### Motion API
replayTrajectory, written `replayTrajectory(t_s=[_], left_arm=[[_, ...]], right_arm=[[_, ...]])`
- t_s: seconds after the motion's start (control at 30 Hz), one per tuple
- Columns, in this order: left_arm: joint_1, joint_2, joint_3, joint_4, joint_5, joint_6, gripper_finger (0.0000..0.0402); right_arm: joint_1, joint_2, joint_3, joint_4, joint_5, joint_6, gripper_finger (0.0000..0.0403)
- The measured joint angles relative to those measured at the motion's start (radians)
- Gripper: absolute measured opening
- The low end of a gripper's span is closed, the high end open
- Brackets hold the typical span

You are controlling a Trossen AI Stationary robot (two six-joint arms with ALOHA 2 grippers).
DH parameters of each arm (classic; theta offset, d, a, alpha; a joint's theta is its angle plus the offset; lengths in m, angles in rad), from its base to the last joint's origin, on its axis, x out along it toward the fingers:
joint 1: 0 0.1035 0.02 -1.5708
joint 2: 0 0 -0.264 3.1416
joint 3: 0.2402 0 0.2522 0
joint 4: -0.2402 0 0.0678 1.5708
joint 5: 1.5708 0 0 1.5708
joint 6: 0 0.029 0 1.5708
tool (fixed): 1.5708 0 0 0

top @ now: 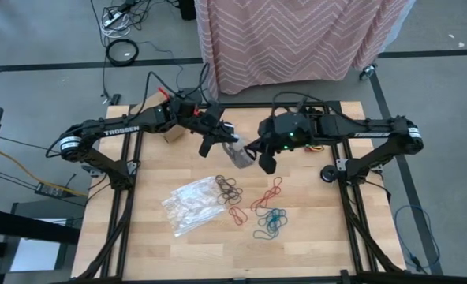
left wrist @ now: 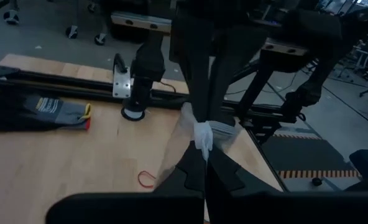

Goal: Sort rubber bands
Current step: Put the black rubber band into the transparent zip bag

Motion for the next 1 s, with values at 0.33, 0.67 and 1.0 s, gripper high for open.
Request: replayTrajectory(t_s=[0.33, 0.67, 1.0], left_arm=[[-0.008, 0.003, 0.0, 0.061, 0.007, -0.02, 0.0], [-0.007, 0.003, 0.0, 0.009, 0.008, -0.02, 0.0], [-0.007, 0.003, -0.001, 0.019, -0.005, -0.007, 0.0]], right_arm=[[-0.037, 0.085, 0.001, -0.014, -0.025, -0.018, 0.0], [-0.058, 0.078, 0.001, 0.025, -0.125, -0.027, 0.0016], [-0.042, -0.05, 0.001, -0.019, -0.155, -0.028, 0.0119]])
